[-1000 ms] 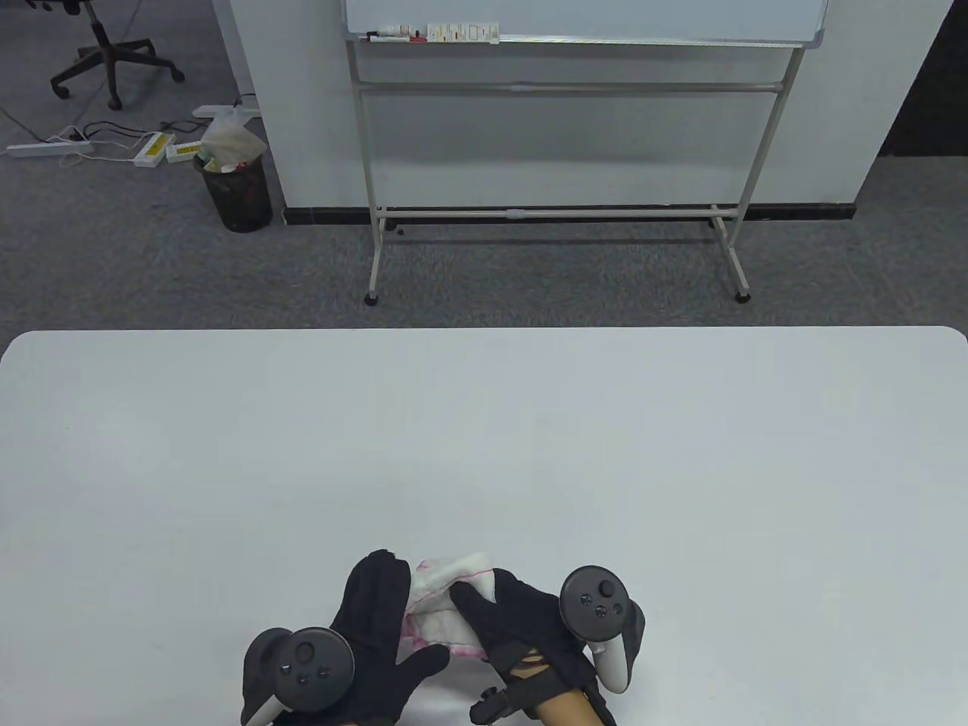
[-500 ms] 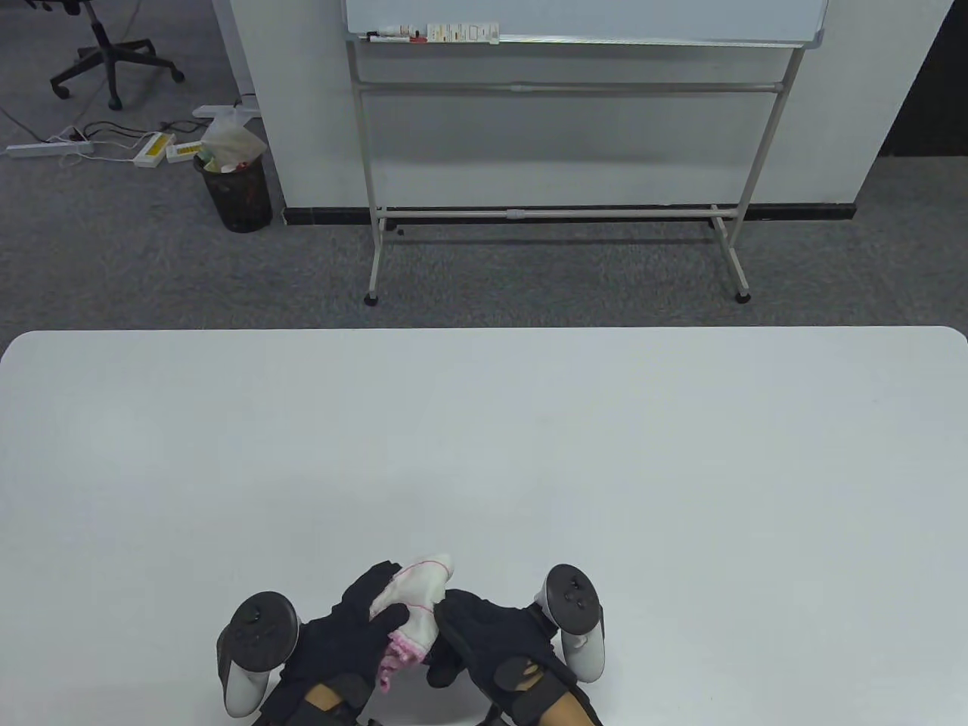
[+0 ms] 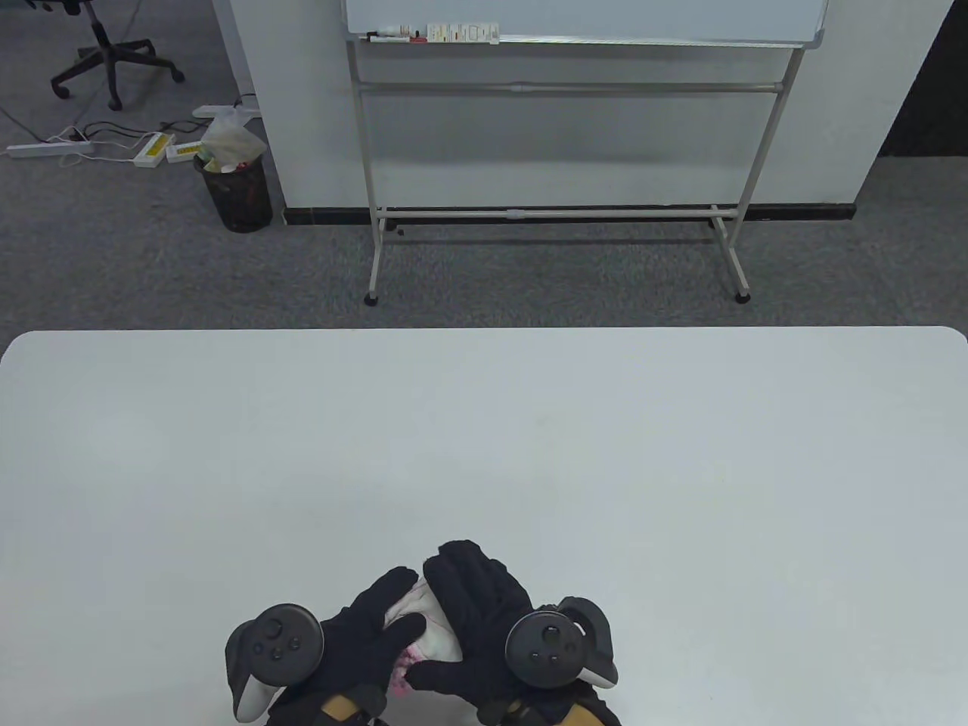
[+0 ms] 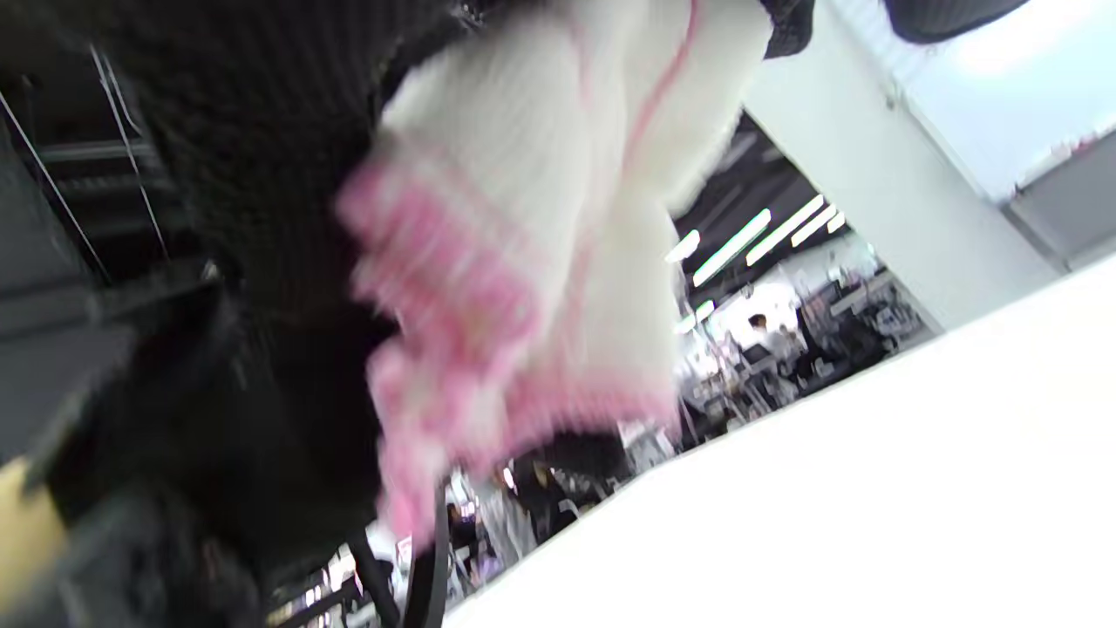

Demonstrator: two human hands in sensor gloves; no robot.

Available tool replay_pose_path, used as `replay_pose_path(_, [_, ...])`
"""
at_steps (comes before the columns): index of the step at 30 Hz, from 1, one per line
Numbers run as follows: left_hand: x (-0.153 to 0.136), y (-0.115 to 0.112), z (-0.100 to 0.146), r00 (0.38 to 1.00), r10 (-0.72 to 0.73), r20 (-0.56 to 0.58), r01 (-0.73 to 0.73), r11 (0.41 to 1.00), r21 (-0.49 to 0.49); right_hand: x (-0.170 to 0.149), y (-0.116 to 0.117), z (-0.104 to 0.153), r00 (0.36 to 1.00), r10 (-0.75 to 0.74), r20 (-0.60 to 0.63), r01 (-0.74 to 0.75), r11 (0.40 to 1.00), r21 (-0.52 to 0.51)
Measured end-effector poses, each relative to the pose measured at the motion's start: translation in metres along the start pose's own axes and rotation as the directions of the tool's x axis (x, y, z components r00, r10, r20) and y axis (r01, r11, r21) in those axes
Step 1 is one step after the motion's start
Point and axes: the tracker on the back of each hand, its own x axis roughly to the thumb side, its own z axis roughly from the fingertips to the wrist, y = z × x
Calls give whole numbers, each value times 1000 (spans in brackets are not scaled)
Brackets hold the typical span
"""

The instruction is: Squeeze dry dish cloth into compact mass

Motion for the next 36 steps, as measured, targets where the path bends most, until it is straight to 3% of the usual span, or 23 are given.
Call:
replay_pose_path(2, [-2,0,0,966,258,0,-258,966,-6,-3,3,0,1000,2,-11,-2,1000,9])
replay_pose_path(3, [-3,0,1,954,299,-10,-299,954,-14,-4,4,0,1000,-14,-16,13,1000,-9])
replay_pose_path(7, [-14,2,1,919,392,-44,-394,918,-42,-1,4,-1,995,-93,-31,90,992,-89])
replay_pose_path(10, [-18,7,3,905,422,-63,-422,906,3,2,-4,-1,998,38,-42,-46,979,-197])
replay_pose_path(12, [-23,9,6,888,449,-98,-447,893,48,-1,-7,1,997,46,-69,-60,973,-221])
replay_pose_path(14, [-27,10,7,862,492,-124,-489,871,55,-2,-8,5,992,78,-103,-101,966,-239])
replay_pose_path(18, [-23,1,10,862,470,-189,-475,880,22,2,-9,7,961,243,-134,-272,919,-284])
replay_pose_path(21, [-20,-18,10,756,610,-237,-644,758,-105,7,-5,8,966,252,-61,-258,923,-286])
replay_pose_path(23, [-23,-28,9,709,648,-278,-695,709,-119,10,2,6,984,169,47,-154,961,-229])
replay_pose_path(27, [-30,-36,7,635,723,-272,-767,632,-111,13,15,4,991,96,96,-84,989,-122])
replay_pose_path(29, [-32,-33,7,668,703,-242,-735,674,-71,10,19,3,997,-12,74,14,999,-33])
replay_pose_path(30, [-33,-28,7,709,670,-220,-693,719,-42,10,20,2,995,-70,72,71,997,-19])
replay_pose_path(33, [-34,-16,6,762,628,-159,-634,773,16,9,21,-1,982,-182,58,182,983,13])
replay_pose_path(36, [-34,-6,7,785,614,-84,-605,789,108,8,25,-3,934,-357,-1,357,934,8])
